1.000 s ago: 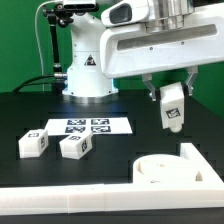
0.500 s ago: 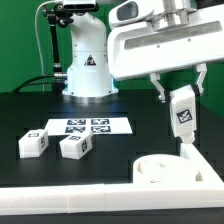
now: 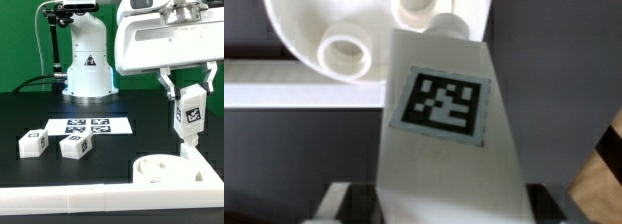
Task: Assemble stool
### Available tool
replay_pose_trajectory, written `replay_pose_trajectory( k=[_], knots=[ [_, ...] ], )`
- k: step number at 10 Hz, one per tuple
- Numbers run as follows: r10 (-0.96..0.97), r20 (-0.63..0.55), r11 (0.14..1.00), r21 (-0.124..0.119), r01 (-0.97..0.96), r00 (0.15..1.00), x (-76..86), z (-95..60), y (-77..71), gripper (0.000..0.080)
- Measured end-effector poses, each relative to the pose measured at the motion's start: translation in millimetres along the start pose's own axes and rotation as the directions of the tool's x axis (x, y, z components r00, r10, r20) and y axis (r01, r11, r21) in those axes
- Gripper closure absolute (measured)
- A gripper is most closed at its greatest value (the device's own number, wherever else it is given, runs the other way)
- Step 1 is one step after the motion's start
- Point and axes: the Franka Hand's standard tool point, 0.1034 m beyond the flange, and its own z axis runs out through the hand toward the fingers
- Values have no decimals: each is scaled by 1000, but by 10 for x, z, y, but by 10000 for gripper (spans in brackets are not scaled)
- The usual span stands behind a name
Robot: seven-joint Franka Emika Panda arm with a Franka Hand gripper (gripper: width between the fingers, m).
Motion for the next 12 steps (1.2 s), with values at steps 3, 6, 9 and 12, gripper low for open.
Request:
replay_pose_trajectory(
  k=[3, 6, 9, 12],
  knots=[
    [-5, 1, 1000, -1, 5, 1000, -2, 6, 10, 472],
    [-217, -33, 975, -42, 216, 976, 144, 55, 71, 472],
    [-221, -39, 975, -44, 219, 975, 143, 63, 52, 472],
    [-308, -65, 951, -52, 305, 949, 131, 74, -28, 472]
  ],
)
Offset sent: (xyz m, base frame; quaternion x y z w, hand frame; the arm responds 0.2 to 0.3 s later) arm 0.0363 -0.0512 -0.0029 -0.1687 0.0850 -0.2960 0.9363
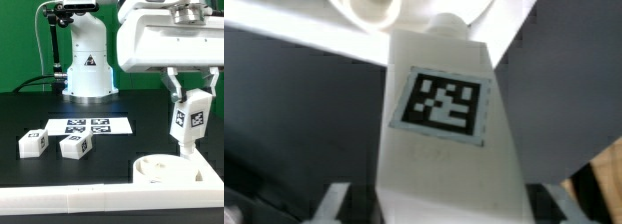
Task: Assemble stool
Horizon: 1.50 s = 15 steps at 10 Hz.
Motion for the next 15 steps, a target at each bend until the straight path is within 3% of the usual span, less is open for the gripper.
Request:
replay_pose_trajectory(
  k=[1, 3, 7, 9, 15],
  knots=[
    [-15, 5, 1000, 0, 15, 1000, -55, 14, -57, 472],
    [-41, 5, 999, -8, 41, 999, -118, 58, 23, 472],
    [-48, 6, 999, -5, 48, 999, -127, 66, -12, 472],
    [-62, 21, 998, -1, 62, 998, -230, 95, -30, 472],
    [-79, 35, 997, 13, 79, 996, -324, 163, -175, 472]
  ],
)
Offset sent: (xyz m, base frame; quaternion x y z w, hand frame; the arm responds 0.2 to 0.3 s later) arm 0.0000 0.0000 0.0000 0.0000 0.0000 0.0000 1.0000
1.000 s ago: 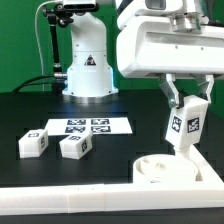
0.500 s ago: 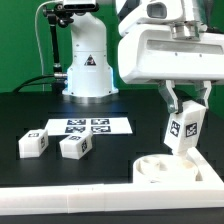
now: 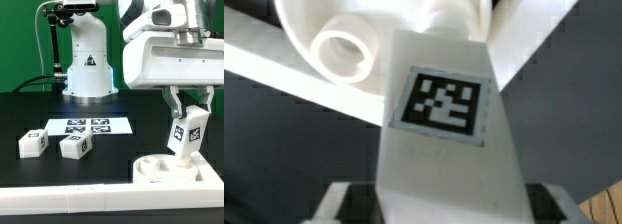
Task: Assemble stool
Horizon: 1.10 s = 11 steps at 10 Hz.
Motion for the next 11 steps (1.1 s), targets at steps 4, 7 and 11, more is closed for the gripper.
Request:
replay_pose_trajectory(
  k=[4, 7, 11],
  knots=[
    [-6, 1, 1000, 3, 6, 1000, 7, 21, -32, 472],
    [-14, 5, 1000, -1, 14, 1000, 14, 42, 12, 472],
    [-28, 13, 1000, 0, 28, 1000, -8, 84, 18, 472]
  ],
)
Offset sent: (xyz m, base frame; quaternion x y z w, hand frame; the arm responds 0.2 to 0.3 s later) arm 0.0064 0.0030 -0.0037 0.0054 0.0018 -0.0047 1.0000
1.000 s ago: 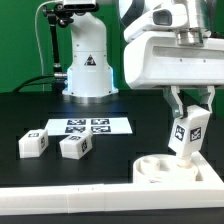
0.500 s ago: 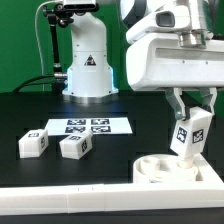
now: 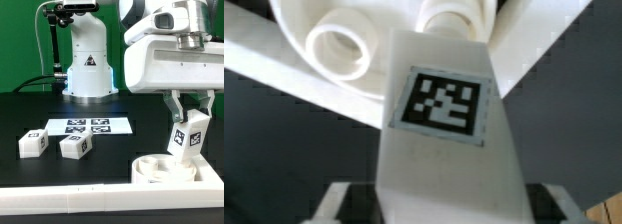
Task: Assemble stool
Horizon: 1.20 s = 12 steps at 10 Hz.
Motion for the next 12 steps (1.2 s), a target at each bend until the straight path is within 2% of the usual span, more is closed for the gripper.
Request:
replay_pose_trajectory(
  k=[4, 8, 9, 10, 11, 12],
  knots=[
    [-1, 8, 1000, 2, 1, 1000, -58, 45, -17, 472],
    [-1, -18, 1000, -3, 1, 1000, -38, 56, -12, 472],
    [-1, -17, 1000, -3, 1, 1000, -39, 57, -13, 420],
    [-1, -17, 1000, -3, 1, 1000, -39, 58, -13, 285],
    [-1, -17, 1000, -3, 1, 1000, -40, 58, -13, 285],
    [-1, -17, 1000, -3, 1, 1000, -37, 54, -12, 169]
  ],
)
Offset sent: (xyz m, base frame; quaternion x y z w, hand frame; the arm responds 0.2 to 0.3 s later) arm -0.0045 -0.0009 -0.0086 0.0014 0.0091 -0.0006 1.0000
